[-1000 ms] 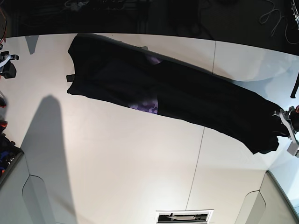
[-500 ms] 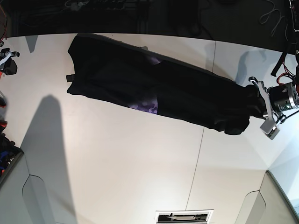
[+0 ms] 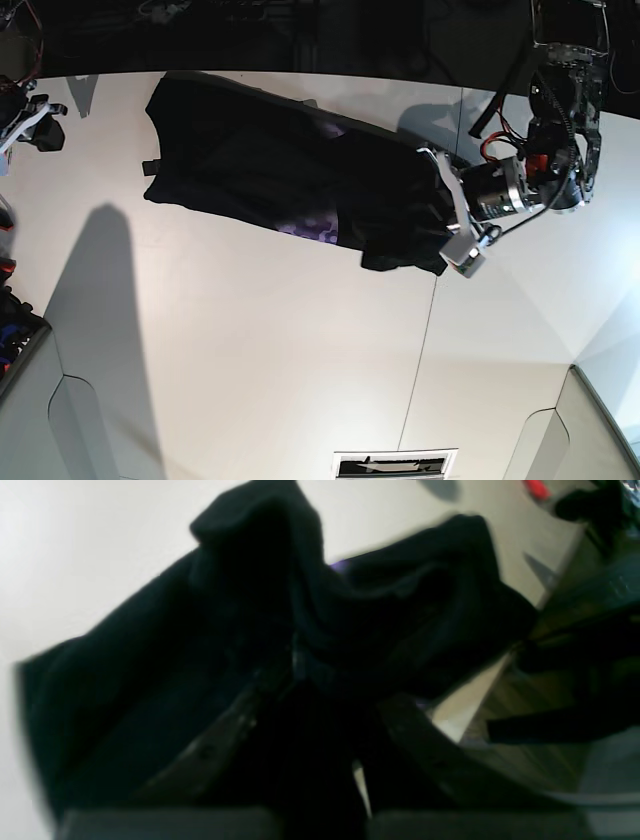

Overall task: Layout the t-shirt on the table in an organized manner, then fold the t-shirt properly
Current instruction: 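Fold the strip end with the left gripper toward the right gripper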

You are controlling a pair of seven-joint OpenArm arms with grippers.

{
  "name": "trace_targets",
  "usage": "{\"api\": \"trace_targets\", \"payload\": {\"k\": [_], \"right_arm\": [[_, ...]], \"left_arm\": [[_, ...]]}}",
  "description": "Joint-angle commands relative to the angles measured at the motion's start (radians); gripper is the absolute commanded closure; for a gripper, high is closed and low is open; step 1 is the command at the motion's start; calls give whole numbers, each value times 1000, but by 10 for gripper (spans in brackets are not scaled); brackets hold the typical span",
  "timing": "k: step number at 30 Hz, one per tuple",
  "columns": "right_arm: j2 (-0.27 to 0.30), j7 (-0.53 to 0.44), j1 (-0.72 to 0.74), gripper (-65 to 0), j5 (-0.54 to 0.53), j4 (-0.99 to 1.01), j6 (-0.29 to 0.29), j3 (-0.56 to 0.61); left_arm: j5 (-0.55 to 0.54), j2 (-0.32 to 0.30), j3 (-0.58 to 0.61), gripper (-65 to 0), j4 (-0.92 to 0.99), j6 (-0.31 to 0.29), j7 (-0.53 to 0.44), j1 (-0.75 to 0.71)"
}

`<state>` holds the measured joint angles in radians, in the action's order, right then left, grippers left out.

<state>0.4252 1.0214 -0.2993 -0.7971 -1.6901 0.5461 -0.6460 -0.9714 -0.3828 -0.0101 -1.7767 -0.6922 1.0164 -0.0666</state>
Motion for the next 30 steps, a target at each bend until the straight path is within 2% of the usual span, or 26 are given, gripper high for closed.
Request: {"api": "trace_targets", "payload": {"k": [1, 5, 6, 9, 10, 20, 27, 29, 30], "right_arm": [[10, -17, 5, 0, -14, -12, 1, -11], [-24, -13, 5, 0, -15, -12, 1, -11], [-28, -12, 5, 0, -16, -12, 1, -11], [-29, -11, 5, 0, -16, -12, 1, -11], [-29, -11, 5, 0, -16, -12, 1, -11], [-30, -10, 5, 0, -22, -12, 1, -11], [-30, 2, 5, 0, -38, -12, 3, -11], [-30, 24, 5, 0, -82, -12, 33, -11], [-31, 35, 5, -51, -108, -12, 36, -11]], "left_arm": [[-7, -3, 12, 0, -5, -6, -31, 16], [72, 31, 46, 0, 19, -6, -86, 17], [80, 40, 46, -74, 23, -6, -86, 17], [85, 59, 47, -358, 26, -6, -86, 16], [85, 63, 47, -403, 26, -6, -88, 16], [-58, 147, 61, -413, 26, -6, -91, 16], [-63, 158, 65, -412, 26, -6, -84, 17], [-56, 158, 53, -412, 26, -6, -75, 17], [-56, 158, 44, -412, 26, -6, -67, 16]]}}
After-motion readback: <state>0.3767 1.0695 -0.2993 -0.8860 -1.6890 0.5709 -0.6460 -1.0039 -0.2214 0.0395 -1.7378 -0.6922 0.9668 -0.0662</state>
